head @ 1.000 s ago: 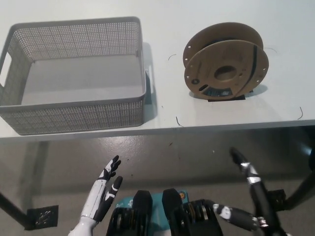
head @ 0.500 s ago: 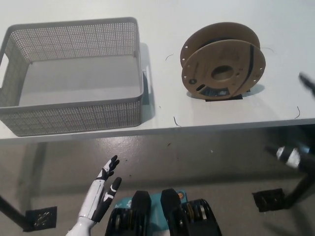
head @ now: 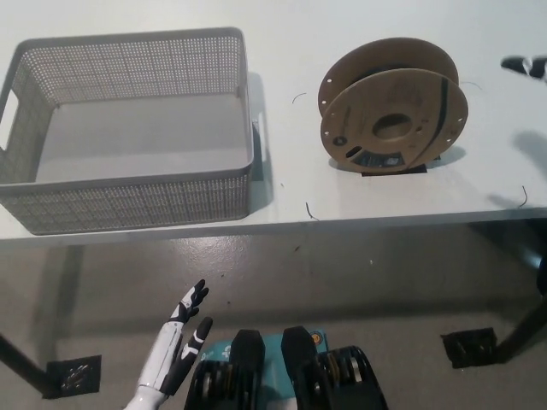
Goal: Use the right hand to pick up a 3d printing filament and place it into a container on the left side
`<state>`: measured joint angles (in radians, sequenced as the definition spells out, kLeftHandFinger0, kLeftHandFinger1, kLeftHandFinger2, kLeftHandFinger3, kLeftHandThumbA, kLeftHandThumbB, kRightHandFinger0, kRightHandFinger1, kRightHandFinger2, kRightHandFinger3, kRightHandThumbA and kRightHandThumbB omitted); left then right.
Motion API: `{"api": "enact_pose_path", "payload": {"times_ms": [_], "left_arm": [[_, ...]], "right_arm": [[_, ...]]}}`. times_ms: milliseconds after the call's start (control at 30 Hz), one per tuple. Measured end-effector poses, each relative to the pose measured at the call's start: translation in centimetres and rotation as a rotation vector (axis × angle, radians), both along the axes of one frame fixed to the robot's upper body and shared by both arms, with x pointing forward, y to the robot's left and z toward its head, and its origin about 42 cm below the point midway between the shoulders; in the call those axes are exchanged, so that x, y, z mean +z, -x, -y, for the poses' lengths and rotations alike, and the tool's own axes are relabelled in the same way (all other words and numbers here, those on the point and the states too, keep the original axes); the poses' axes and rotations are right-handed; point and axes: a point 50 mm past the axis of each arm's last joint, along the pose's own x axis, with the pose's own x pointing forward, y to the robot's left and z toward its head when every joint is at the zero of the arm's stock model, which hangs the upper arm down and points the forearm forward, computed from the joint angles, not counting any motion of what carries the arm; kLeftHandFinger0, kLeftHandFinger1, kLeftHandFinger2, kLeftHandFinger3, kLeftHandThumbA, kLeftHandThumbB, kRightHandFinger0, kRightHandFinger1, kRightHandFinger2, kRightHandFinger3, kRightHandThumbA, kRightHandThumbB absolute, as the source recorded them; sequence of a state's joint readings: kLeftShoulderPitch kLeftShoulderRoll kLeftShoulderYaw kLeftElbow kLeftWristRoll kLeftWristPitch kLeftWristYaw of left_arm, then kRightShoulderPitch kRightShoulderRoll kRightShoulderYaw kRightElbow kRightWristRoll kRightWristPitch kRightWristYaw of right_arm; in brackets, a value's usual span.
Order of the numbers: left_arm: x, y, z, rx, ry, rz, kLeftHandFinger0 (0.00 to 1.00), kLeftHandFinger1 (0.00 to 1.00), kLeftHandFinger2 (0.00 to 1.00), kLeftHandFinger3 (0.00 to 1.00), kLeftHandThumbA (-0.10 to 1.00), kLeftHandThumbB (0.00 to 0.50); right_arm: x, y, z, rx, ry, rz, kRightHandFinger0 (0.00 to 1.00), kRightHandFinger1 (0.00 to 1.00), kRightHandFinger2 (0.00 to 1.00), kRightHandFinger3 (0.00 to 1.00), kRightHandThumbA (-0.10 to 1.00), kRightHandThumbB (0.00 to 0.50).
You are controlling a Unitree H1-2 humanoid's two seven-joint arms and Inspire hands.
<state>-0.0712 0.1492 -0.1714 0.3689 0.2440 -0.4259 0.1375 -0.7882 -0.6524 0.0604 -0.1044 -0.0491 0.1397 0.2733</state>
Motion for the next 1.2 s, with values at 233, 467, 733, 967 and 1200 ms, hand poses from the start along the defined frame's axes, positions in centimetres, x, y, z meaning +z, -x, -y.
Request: {"api": "enact_pose_path", "payload": {"times_ms": [233, 467, 733, 967, 1200], "left_arm": [[-0.2, 0.1, 0.0, -0.002, -0.001, -0.007, 1.0, 1.0, 1.0, 1.0, 1.0, 0.177], [-0.5, 0.2, 0.1, -0.006, -0.004, -0.019, 1.0, 1.0, 1.0, 1.0, 1.0, 0.183], [-0.6, 0.2, 0.3, -0.011, -0.005, -0.024, 1.0, 1.0, 1.0, 1.0, 1.0, 0.157], [-0.6, 0.2, 0.3, -0.012, -0.005, -0.023, 1.0, 1.0, 1.0, 1.0, 1.0, 0.169], [-0.6, 0.2, 0.3, -0.013, -0.006, -0.022, 1.0, 1.0, 1.0, 1.0, 1.0, 0.153]], "right_arm": [[3.5, -5.0, -1.8, -0.022, 0.125, -0.205, 1.0, 1.0, 1.0, 1.0, 1.0, 0.339], [5.7, -8.7, -3.7, -0.051, 0.267, -0.399, 1.0, 1.0, 1.0, 1.0, 1.0, 0.404], [6.9, -11.5, -6.8, -0.05, 0.43, -0.602, 1.0, 1.0, 1.0, 1.0, 1.0, 0.39], [8.8, -13.3, -10.2, -0.014, 0.49, -0.739, 1.0, 1.0, 1.0, 1.0, 1.0, 0.396], [9.6, -14.3, -12.9, 0.0, 0.527, -0.84, 1.0, 1.0, 1.0, 1.0, 1.0, 0.397]]}}
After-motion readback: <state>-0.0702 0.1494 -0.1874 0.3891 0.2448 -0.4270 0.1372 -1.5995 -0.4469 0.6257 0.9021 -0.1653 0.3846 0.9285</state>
